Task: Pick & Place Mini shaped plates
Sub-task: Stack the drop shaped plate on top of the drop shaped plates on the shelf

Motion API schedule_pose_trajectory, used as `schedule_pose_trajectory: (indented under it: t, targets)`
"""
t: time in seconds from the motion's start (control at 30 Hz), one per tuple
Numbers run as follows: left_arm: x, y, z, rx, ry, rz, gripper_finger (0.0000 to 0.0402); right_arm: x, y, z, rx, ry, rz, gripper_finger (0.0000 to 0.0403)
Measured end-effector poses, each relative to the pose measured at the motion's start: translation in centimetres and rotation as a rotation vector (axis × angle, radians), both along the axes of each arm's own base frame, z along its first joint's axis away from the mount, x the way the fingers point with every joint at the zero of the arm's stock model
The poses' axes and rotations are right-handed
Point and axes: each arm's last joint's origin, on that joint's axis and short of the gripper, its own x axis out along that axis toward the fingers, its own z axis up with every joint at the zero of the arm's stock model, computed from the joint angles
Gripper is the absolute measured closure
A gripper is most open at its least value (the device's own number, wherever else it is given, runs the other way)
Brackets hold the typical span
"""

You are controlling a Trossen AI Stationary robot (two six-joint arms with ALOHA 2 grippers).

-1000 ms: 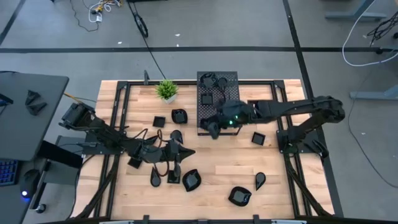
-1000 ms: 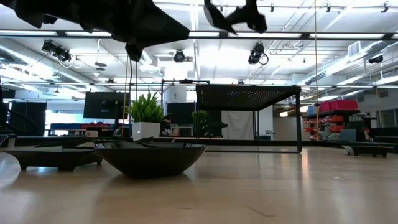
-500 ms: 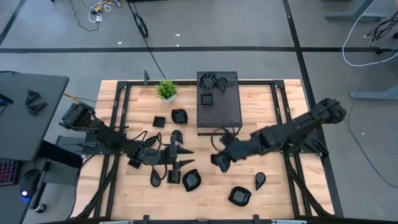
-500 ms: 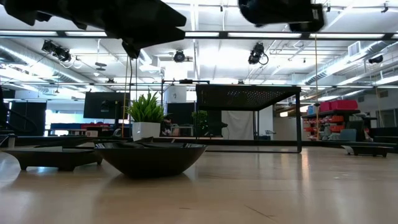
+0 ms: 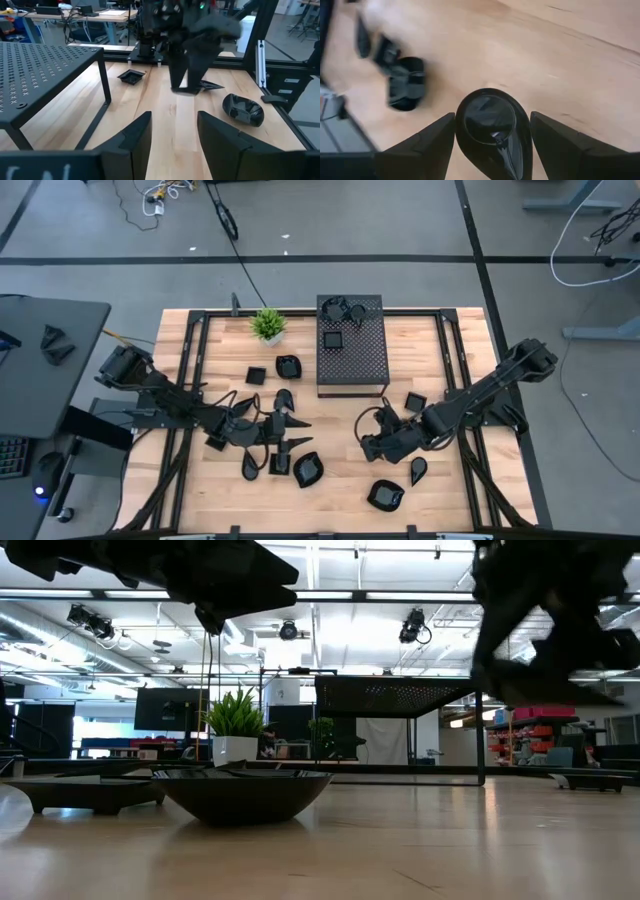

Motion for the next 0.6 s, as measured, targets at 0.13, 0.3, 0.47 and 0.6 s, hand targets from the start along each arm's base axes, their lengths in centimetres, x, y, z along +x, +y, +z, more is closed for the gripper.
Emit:
schedule_pose_trajectory:
  t: [0.13, 0.3, 0.47, 0.6]
  targets:
    - [0.0, 0.0, -0.1, 0.004, 0.009, 0.001, 0.0236, -0.6, -0.4, -1.6, -0.011, 0.002, -0.027, 0.0144]
    - [0.0, 0.0, -0.1, 0.005, 0.010, 0.001, 0.0236, -1.2, -1.3, -3.3, -0.028, 0.007, -0.069, 0.0144]
    - [0.0, 0.0, -0.1, 0.004, 0.010, 0.001, 0.0236, -1.7, -2.1, -4.7, -0.036, 0.023, -0.084, 0.0144]
    - [0.0, 0.0, -0.1, 0.004, 0.010, 0.001, 0.0236, -1.9, -2.4, -5.2, -0.036, 0.021, -0.089, 0.0144]
